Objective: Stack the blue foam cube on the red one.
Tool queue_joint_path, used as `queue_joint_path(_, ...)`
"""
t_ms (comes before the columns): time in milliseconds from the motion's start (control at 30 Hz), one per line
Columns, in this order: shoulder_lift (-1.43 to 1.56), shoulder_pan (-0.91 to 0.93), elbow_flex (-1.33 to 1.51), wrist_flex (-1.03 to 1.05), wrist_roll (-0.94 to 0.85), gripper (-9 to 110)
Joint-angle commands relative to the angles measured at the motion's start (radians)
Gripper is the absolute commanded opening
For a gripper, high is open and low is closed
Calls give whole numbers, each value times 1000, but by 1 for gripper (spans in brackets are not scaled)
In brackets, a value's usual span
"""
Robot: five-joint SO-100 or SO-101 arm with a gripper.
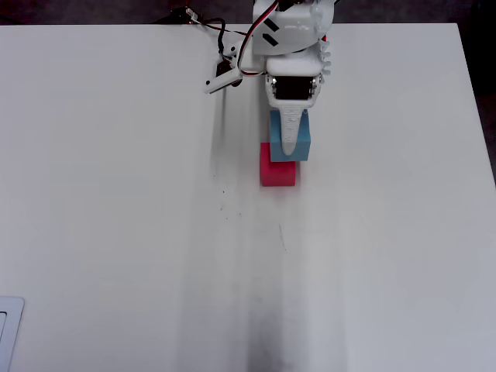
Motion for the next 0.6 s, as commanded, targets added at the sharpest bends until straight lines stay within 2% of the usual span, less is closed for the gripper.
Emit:
queue_joint_path(0,26,15,31,-40,-8,23)
queue_joint_path(567,-54,60,75,-109,-8,23)
